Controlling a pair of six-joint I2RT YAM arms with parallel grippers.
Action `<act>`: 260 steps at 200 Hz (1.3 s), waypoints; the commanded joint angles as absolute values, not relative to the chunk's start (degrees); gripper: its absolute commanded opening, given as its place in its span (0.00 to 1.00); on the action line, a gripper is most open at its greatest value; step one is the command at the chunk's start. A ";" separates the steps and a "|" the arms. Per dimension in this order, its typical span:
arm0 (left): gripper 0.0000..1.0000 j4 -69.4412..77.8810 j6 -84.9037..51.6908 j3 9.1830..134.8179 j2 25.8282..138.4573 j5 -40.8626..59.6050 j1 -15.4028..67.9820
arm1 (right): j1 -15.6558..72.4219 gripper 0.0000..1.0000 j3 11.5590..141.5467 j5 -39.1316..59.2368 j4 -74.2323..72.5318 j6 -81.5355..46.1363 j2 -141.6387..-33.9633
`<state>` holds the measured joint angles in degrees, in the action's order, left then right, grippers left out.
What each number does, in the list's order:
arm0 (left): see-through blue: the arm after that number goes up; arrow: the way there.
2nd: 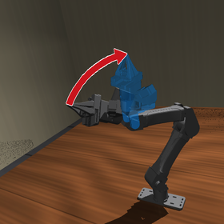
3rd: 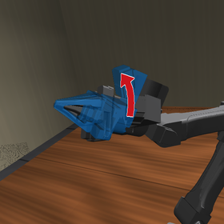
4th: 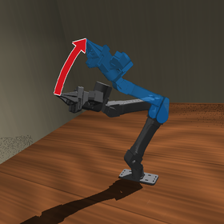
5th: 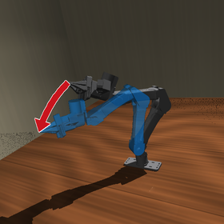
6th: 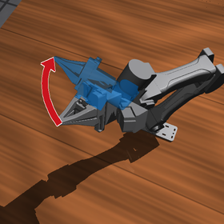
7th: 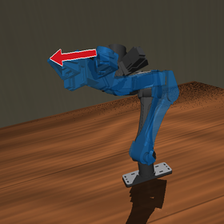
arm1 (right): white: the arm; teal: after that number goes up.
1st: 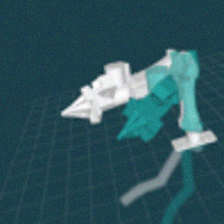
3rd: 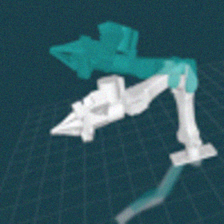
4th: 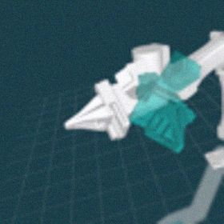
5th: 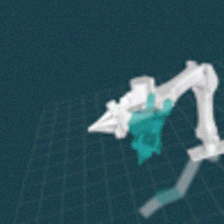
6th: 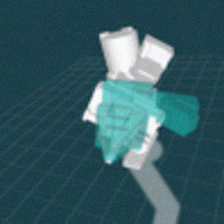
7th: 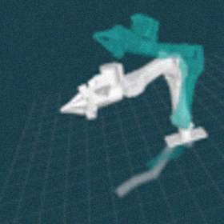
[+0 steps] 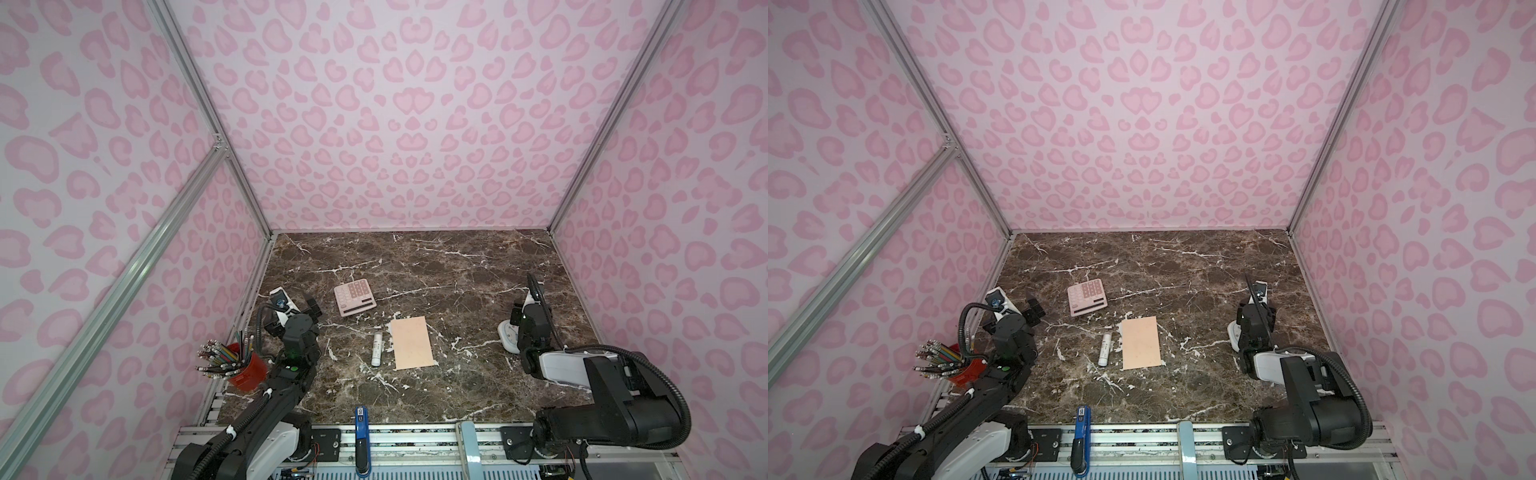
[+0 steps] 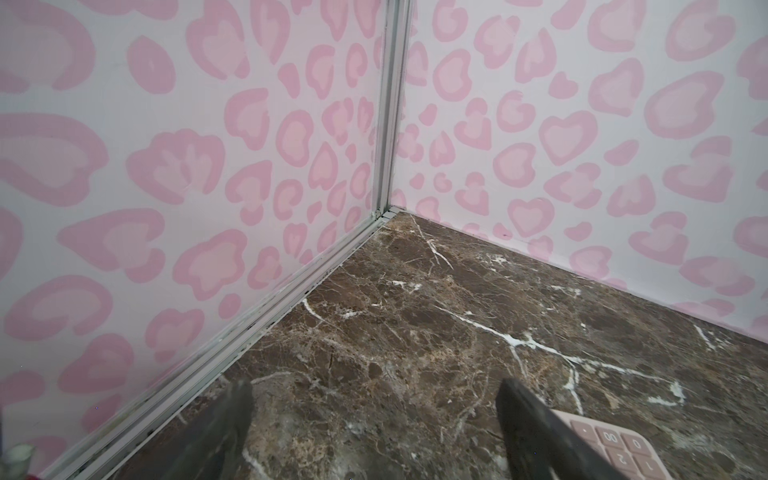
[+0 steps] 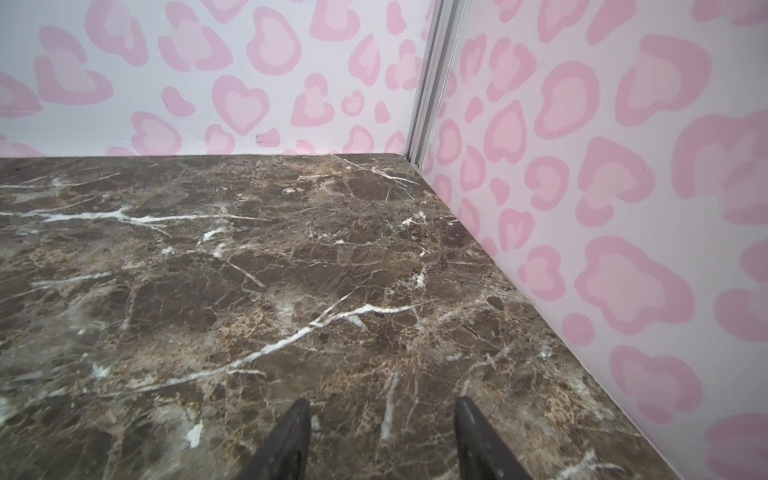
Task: Place the letter into the envelope and seal it
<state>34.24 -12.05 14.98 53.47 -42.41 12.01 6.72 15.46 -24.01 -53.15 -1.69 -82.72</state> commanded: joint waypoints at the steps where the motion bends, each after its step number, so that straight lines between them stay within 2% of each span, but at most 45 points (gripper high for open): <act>1: 0.94 40.87 -10.57 13.60 54.73 -43.53 10.84 | 6.63 0.57 13.78 -23.05 -65.54 -0.79 -87.11; 24: 0.95 47.57 -9.00 11.19 57.82 -41.14 9.28 | 6.69 0.58 12.88 -22.83 -73.11 0.23 -90.94; 53: 0.97 57.00 -6.01 8.94 63.81 -38.16 7.76 | 6.70 0.59 15.72 -22.12 -62.25 -0.53 -87.77; 70: 0.99 63.64 -4.91 7.67 68.63 -36.13 6.40 | 6.56 0.61 16.50 -21.94 -63.32 -0.31 -89.15; 84: 1.00 67.10 -5.95 7.44 72.63 -34.33 5.21 | 6.48 0.71 17.21 -21.23 -61.59 -0.16 -88.94; 87: 1.00 68.37 -5.96 7.20 73.39 -33.68 5.08 | 6.38 0.79 17.36 -21.14 -61.02 -0.10 -88.77; 91: 0.99 69.76 -6.05 7.02 74.31 -33.25 4.95 | 6.46 0.96 17.52 -20.98 -60.20 -0.15 -88.62; 95: 0.99 70.76 -6.06 7.00 75.32 -32.99 4.94 | 6.37 0.98 17.68 -20.93 -59.70 -0.25 -88.45; 115: 0.97 73.13 -5.80 8.32 79.26 -31.85 4.83 | 6.15 0.99 17.70 -20.57 -59.81 -0.24 -88.58; 144: 0.97 68.28 -5.45 10.86 79.49 -29.93 4.73 | 6.21 0.99 17.71 -20.24 -59.68 -0.18 -88.50; 181: 0.97 61.58 -2.96 15.52 82.36 -22.05 4.51 | 6.11 0.99 17.74 -20.13 -59.67 -0.09 -88.42; 192: 0.98 66.88 -3.07 15.98 87.02 -20.74 3.30 | 6.17 0.99 17.75 -20.04 -59.63 -0.14 -88.51; 202: 0.98 58.58 -4.69 17.33 84.01 -18.03 2.20 | 6.10 0.99 17.87 -19.88 -59.51 -0.21 -88.58; 211: 0.98 63.46 -4.90 16.63 85.96 -17.20 1.09 | 5.97 0.98 17.91 -19.69 -59.18 -0.26 -88.51; 221: 0.98 58.88 -5.43 17.25 84.31 -16.81 0.93 | 5.83 0.99 17.96 -19.43 -59.15 -0.26 -88.46; 232: 0.98 62.87 -4.90 16.69 85.53 -17.07 0.94 | 5.83 0.99 18.10 -19.42 -58.93 -0.35 -88.39; 260: 0.98 60.03 -5.23 17.02 84.49 -16.95 0.94 | 5.84 0.99 17.96 -19.39 -59.08 -0.27 -88.48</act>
<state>60.23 -4.95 16.60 84.97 -18.20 1.10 5.82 17.80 -19.49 -58.39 0.01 -88.38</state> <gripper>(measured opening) 0.978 0.986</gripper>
